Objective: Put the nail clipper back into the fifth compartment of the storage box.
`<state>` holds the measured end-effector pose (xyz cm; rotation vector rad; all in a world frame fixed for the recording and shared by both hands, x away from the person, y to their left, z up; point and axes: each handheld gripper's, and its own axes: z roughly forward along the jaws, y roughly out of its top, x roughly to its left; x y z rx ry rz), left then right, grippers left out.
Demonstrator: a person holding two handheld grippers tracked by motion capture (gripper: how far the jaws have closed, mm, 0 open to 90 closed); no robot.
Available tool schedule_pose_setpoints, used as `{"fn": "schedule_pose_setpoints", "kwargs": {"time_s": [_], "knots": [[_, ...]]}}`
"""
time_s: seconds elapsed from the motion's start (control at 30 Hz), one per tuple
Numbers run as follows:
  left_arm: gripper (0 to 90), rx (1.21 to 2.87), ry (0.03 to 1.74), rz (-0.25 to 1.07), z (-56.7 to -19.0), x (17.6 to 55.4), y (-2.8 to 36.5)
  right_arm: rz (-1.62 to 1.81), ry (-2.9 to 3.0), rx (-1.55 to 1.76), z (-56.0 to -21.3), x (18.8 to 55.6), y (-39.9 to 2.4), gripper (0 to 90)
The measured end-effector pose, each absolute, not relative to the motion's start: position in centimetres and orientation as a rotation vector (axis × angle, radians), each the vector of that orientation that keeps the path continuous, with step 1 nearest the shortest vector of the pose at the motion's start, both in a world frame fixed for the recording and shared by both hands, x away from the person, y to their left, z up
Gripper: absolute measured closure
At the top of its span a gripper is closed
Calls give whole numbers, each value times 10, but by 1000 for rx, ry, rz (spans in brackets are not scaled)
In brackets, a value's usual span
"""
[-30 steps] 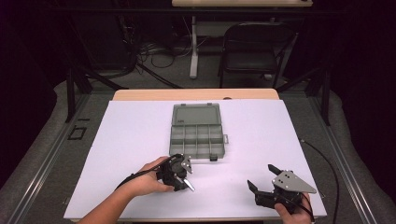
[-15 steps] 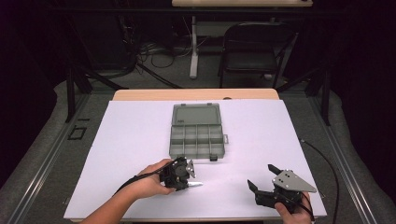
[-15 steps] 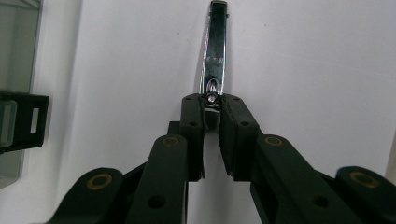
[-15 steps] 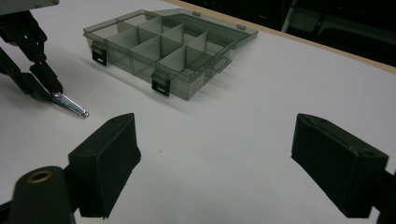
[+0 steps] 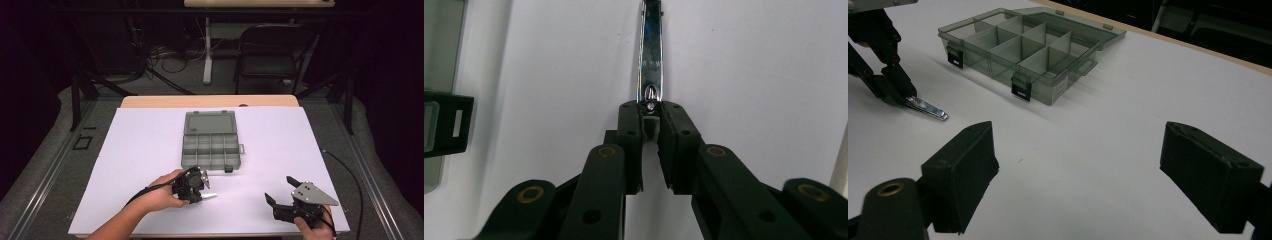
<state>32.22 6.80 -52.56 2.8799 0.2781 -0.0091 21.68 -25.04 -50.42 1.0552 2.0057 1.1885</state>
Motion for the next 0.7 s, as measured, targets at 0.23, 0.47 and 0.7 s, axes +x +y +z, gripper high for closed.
{"fn": "schedule_pose_setpoints", "kwargs": {"time_s": [0.23,0.47,0.7], "knots": [[782,2892,301,-41,-525,325,66,1191,2004,1056,-504,217,-251,142],[747,2907,299,-38,-525,326,59,1190,2003,1056,-505,218,-251,142],[795,2929,294,-9,-524,325,55,1193,2005,1053,-505,218,-252,142]]}}
